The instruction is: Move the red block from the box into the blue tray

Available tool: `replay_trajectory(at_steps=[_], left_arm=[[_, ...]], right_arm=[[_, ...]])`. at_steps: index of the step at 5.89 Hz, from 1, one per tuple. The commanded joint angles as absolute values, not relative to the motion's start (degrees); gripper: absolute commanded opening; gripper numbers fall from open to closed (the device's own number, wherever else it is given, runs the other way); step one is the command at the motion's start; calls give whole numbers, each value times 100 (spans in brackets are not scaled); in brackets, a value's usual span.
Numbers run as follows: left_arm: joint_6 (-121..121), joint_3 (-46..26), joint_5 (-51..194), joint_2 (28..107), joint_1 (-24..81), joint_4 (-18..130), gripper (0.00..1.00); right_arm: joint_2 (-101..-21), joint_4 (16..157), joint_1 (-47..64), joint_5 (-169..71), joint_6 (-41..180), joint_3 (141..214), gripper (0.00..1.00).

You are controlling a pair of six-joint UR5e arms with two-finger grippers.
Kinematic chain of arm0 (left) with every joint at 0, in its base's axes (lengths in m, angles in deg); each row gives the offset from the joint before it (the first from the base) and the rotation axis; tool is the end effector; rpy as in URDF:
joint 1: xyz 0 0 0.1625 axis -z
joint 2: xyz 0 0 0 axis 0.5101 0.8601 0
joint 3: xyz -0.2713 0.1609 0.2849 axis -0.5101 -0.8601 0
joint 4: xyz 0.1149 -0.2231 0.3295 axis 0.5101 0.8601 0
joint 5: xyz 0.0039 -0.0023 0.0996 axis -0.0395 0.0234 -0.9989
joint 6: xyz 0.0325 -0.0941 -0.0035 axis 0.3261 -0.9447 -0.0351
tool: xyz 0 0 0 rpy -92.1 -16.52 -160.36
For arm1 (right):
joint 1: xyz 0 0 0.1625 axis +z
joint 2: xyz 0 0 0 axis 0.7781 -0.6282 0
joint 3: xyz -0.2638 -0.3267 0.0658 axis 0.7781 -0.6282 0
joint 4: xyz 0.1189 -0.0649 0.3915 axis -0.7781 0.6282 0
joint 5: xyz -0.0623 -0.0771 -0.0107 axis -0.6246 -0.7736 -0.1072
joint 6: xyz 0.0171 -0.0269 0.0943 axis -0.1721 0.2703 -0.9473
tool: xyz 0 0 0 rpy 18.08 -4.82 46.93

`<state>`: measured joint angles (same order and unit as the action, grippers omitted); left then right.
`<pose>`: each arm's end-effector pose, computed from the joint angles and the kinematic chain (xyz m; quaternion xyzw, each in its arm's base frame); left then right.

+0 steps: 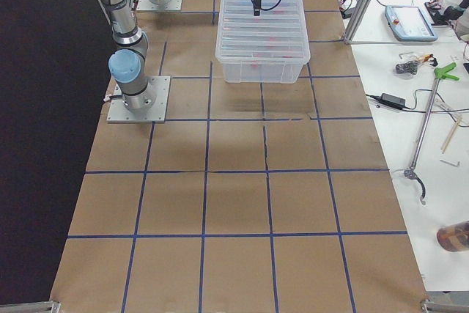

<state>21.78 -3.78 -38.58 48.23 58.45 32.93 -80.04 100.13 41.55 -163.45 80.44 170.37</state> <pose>-0.1285 -0.4988 0.5276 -0.0533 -0.9983 0.0221 0.0131 0.1544 -0.4987 0.5164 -0.0228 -0.9992 0.0325 0.0077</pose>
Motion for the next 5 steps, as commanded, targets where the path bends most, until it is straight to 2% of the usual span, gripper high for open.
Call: replay_trajectory(at_steps=[1,5], left_arm=[[2178,-336,-3858,4844,5828,3293,99],[2178,-389,-3867,4844,5836,3293,99]], right_arm=[[-8004,10004,4147,-16355,8021,17049,100],[-7986,10013,4033,-16355,8108,17067,100]])
